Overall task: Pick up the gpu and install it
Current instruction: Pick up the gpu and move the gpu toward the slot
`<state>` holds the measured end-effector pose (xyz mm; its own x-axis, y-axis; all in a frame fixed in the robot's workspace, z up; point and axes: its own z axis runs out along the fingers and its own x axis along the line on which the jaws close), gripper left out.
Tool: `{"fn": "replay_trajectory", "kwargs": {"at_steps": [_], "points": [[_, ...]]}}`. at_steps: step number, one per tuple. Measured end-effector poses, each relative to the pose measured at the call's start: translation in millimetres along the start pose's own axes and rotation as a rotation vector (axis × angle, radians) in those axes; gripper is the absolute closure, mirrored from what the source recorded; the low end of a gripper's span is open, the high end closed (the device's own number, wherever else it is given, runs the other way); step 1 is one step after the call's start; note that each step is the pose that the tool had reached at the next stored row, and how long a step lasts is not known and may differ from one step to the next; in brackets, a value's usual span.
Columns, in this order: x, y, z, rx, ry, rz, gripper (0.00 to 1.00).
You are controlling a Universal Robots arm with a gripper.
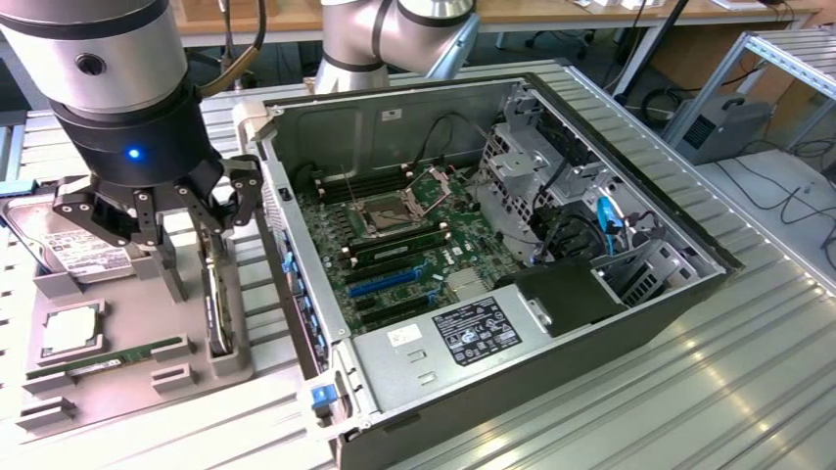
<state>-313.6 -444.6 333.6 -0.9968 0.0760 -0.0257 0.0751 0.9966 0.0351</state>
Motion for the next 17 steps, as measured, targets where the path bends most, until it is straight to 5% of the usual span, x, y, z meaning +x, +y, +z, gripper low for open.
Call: {"fn": "replay_trajectory", "kwargs": {"at_steps": [7, 17], "points": [[0.6, 4.4, 1.8, 0.0092, -0.0006, 0.000, 0.52], [2.3, 12.3, 6.6, 0.0149, -0.0010, 0.000, 0.52]]}}
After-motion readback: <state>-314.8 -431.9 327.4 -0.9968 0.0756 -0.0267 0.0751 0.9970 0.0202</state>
